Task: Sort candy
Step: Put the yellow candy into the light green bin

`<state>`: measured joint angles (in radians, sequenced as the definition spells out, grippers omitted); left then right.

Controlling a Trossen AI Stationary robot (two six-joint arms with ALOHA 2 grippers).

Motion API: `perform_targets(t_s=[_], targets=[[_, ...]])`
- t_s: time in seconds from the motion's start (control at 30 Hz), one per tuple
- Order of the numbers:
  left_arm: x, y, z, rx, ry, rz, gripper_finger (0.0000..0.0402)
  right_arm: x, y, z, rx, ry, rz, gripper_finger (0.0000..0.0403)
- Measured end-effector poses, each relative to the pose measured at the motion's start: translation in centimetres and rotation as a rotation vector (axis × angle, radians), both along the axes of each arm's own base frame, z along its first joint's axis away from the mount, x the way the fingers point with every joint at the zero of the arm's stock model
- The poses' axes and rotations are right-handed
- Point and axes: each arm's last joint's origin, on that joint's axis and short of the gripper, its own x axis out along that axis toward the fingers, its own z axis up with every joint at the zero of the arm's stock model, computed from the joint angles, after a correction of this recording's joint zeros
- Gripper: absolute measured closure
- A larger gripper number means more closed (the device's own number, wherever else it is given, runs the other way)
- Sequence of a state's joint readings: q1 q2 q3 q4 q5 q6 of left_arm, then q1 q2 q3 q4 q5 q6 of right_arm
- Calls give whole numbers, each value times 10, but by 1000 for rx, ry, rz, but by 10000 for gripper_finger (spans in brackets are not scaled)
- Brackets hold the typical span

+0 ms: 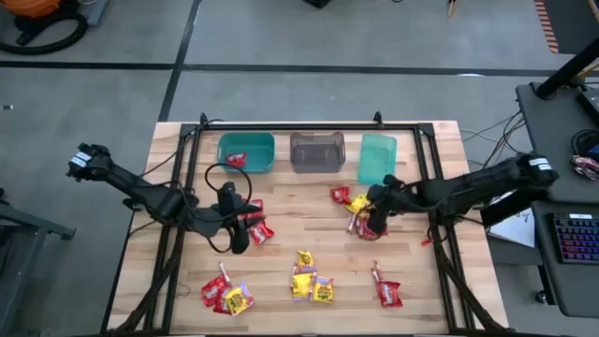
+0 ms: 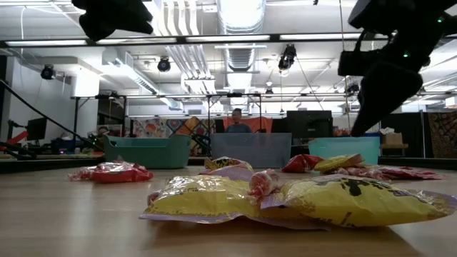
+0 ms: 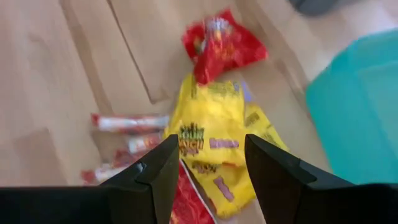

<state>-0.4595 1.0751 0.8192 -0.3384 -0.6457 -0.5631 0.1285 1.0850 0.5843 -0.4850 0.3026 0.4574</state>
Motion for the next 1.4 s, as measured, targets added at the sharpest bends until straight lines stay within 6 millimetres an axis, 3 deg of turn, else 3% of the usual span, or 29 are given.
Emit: perform_targets(t_s=[0.27, 0.6, 0.7, 0.83, 0.9, 1.17, 1.4], targets=[[5, -1, -10, 48, 5, 59, 292, 30, 5, -18, -52, 117, -11, 229], [13, -4, -21, 68, 39, 66, 292, 43, 5, -41, -52, 217, -58, 236], [15, -5, -23, 70, 42, 66, 292, 44, 5, -46, -52, 240, -59, 271], [17, -6, -26, 75, 54, 67, 292, 44, 5, -48, -54, 252, -56, 357], [17, -6, -27, 74, 54, 68, 292, 43, 6, -46, -51, 245, -51, 382], [16, -7, -26, 40, 56, 46, 292, 38, 6, -21, -17, 133, -44, 394], [20, -9, -33, 1, 76, 47, 292, 39, 0, 37, -30, -104, -51, 394]])
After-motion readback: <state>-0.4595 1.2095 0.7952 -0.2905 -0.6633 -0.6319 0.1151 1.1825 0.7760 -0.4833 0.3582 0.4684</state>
